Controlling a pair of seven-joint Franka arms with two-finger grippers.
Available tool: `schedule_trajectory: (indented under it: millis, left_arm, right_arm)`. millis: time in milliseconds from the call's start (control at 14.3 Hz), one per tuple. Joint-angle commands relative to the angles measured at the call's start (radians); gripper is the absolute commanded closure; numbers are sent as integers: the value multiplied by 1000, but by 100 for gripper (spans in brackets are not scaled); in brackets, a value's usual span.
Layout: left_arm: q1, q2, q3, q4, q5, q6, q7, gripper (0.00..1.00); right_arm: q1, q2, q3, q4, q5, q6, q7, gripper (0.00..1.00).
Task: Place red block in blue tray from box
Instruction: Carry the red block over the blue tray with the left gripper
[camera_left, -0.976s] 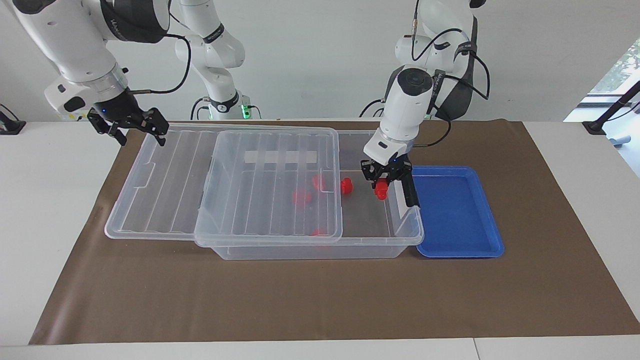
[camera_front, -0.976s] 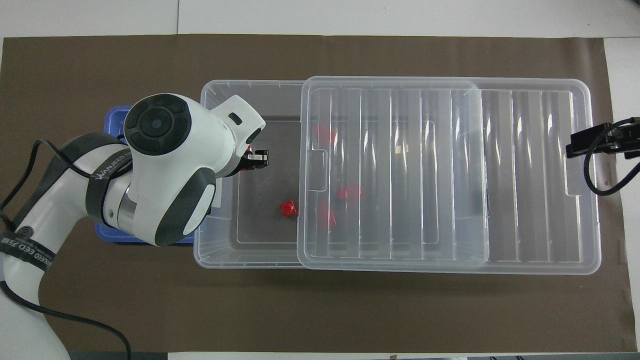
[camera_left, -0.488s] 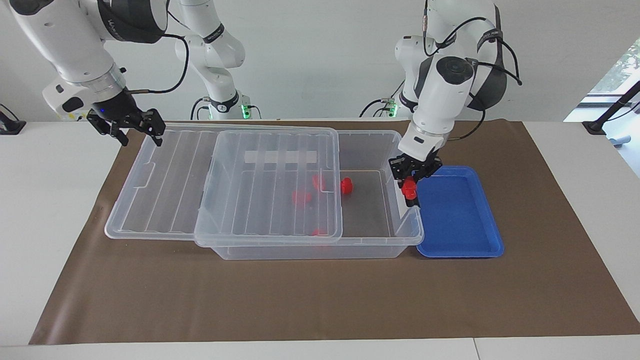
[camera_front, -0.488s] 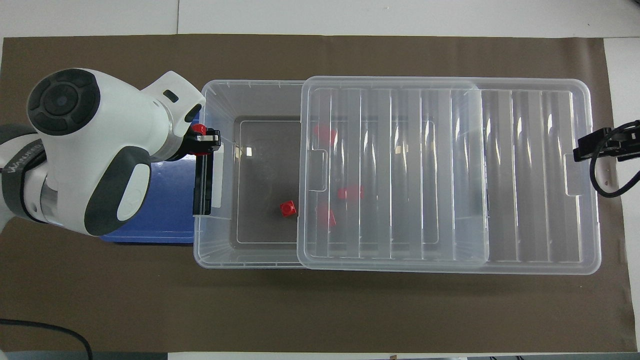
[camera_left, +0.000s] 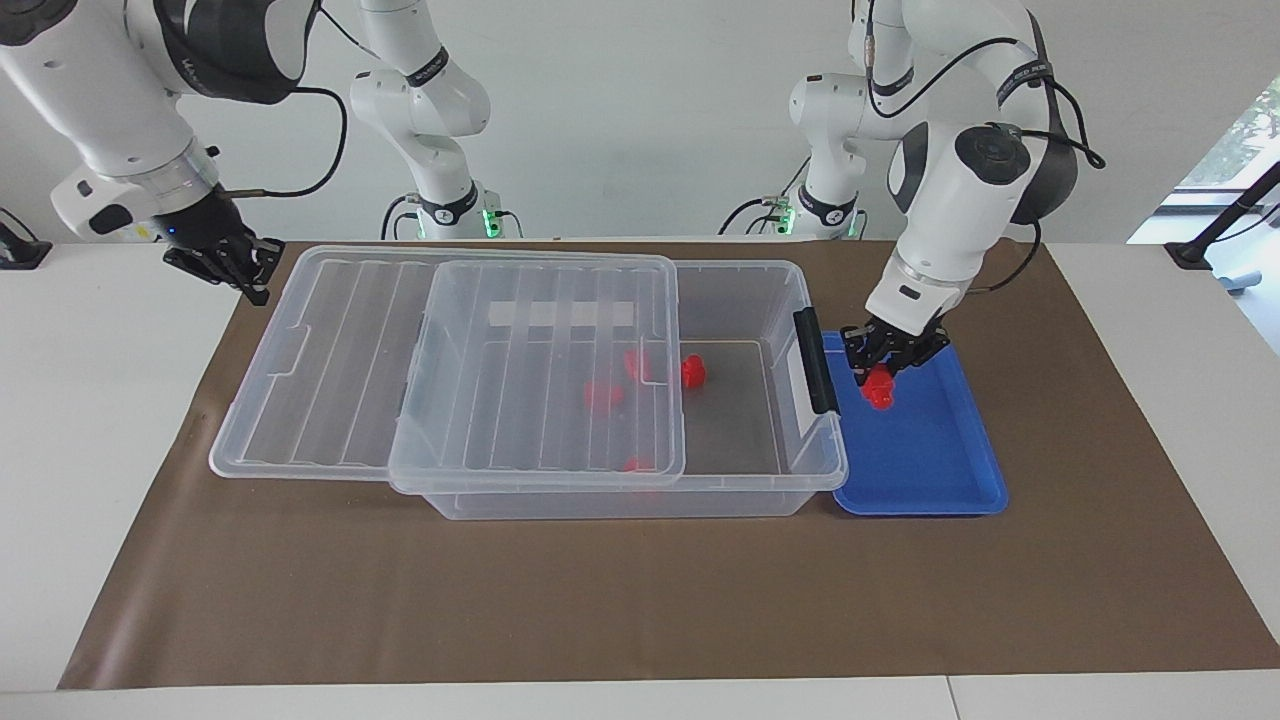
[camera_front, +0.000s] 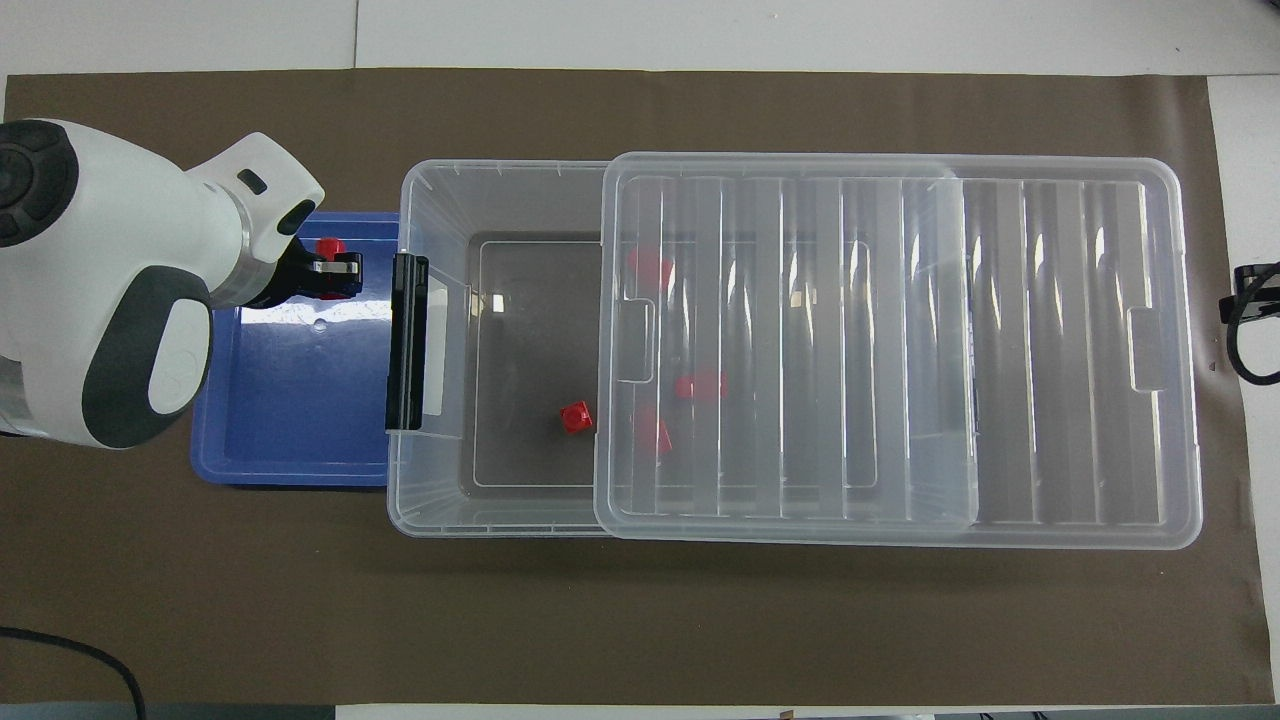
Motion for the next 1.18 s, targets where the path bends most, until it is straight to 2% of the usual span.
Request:
schedule_trajectory:
  millis: [0,139,418,767,1115]
  left_arm:
    - [67,-27,-7,-134,12,140,82,100]
    - [102,-5,-7,-188,12,224,152,100]
    - [135,46,-7,-259,12,384,161,100]
    - [135,106,-7,-282,12,435,161,100]
    - [138,149,-5,-284,12,464,158,100]
  right_arm:
    - [-12,-9,-85,-107,-6,130,-136,100]
    - [-14,-2,-109,-154,-6,188,-159,100]
    - [-14,-2,-111,-274,-6,334,-158,100]
    - [-12,20,-108,-292,-6,371,-153,100]
    - [-12,21,-93,-293,-3,357,-146,100]
